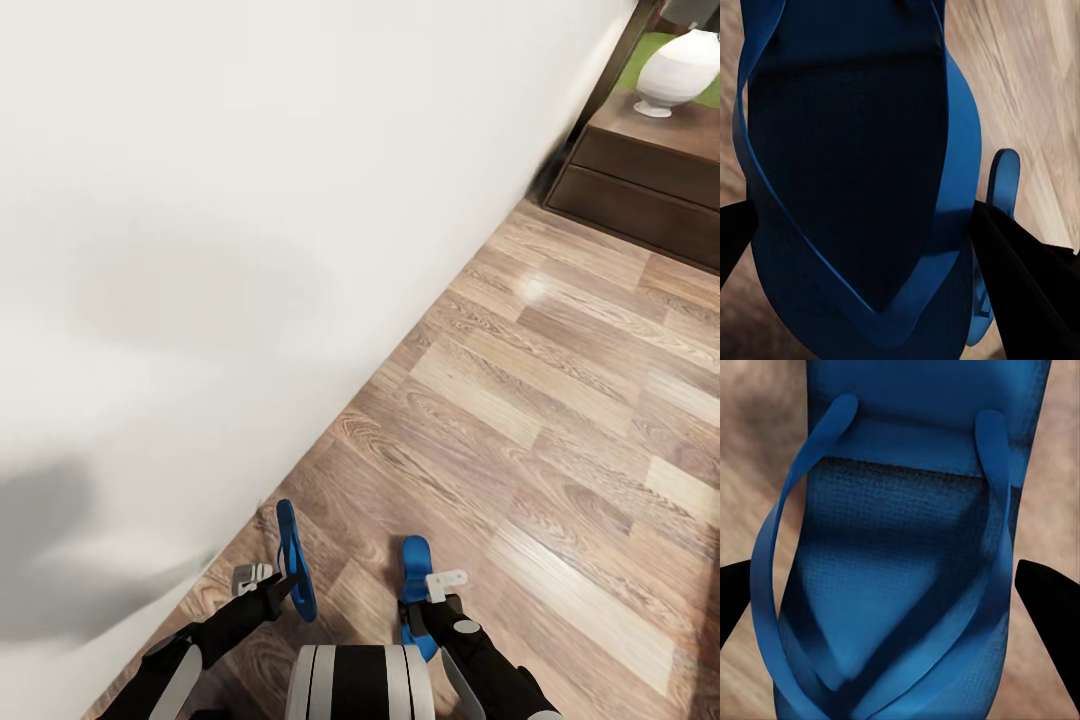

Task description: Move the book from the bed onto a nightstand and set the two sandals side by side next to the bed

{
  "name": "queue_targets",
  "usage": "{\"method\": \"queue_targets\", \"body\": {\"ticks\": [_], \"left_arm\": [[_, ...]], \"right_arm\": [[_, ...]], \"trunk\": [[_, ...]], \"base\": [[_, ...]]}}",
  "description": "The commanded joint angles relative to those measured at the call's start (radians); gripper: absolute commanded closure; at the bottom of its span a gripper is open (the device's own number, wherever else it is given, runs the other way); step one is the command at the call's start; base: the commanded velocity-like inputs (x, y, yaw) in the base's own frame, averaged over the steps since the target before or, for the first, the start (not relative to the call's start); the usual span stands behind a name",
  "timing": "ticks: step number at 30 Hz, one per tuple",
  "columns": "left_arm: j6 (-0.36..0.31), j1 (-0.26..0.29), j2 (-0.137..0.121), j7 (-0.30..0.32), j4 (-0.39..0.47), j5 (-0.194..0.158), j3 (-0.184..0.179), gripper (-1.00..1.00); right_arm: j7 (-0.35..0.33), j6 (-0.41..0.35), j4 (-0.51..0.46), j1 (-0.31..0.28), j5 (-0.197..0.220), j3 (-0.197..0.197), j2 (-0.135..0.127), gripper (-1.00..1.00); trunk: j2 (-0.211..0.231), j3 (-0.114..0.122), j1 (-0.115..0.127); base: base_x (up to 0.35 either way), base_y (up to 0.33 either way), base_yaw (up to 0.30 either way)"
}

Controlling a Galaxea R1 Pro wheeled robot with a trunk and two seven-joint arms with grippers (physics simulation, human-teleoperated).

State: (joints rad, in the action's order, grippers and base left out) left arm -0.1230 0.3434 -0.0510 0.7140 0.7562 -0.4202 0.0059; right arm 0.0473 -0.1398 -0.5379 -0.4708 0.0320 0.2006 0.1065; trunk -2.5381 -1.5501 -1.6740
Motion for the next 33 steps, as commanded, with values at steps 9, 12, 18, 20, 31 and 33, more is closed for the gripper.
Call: {"method": "queue_targets", "body": {"ticks": [9, 12, 18, 20, 31, 33], "left_arm": [[-0.010, 0.000, 0.000, 0.004, 0.000, -0.011, 0.000, 1.00], [-0.010, 0.000, 0.000, 0.004, 0.000, -0.011, 0.000, 1.00], [-0.009, 0.000, -0.001, 0.004, 0.000, -0.011, 0.000, 1.00], [-0.009, 0.000, -0.001, 0.004, 0.000, -0.011, 0.000, 1.00], [-0.009, 0.000, -0.001, 0.004, 0.000, -0.011, 0.000, 1.00], [-0.009, 0.000, -0.001, 0.004, 0.000, -0.011, 0.000, 1.00]], "right_arm": [[0.003, -0.006, -0.002, 0.000, 0.003, 0.005, -0.001, 1.00], [0.003, -0.006, -0.009, 0.000, 0.004, 0.004, -0.001, 1.00], [0.005, -0.009, -0.037, 0.000, 0.003, 0.003, -0.001, 1.00], [0.005, -0.009, -0.040, 0.000, 0.004, 0.003, -0.001, 1.00], [0.005, -0.009, -0.042, 0.000, 0.003, 0.003, -0.001, 1.00], [0.005, -0.010, -0.042, 0.000, 0.003, 0.003, -0.001, 1.00]], "trunk": [[0.000, -0.001, 0.000], [0.000, -0.001, 0.000], [0.000, 0.000, 0.000], [0.000, 0.001, 0.000], [0.000, 0.005, 0.000], [0.000, 0.005, 0.000]], "base": [[0.000, 0.000, 0.000], [0.000, 0.000, 0.000], [0.000, 0.000, -0.111], [0.000, 0.000, -0.269], [0.000, 0.000, -0.291], [0.000, 0.000, -0.260]]}}
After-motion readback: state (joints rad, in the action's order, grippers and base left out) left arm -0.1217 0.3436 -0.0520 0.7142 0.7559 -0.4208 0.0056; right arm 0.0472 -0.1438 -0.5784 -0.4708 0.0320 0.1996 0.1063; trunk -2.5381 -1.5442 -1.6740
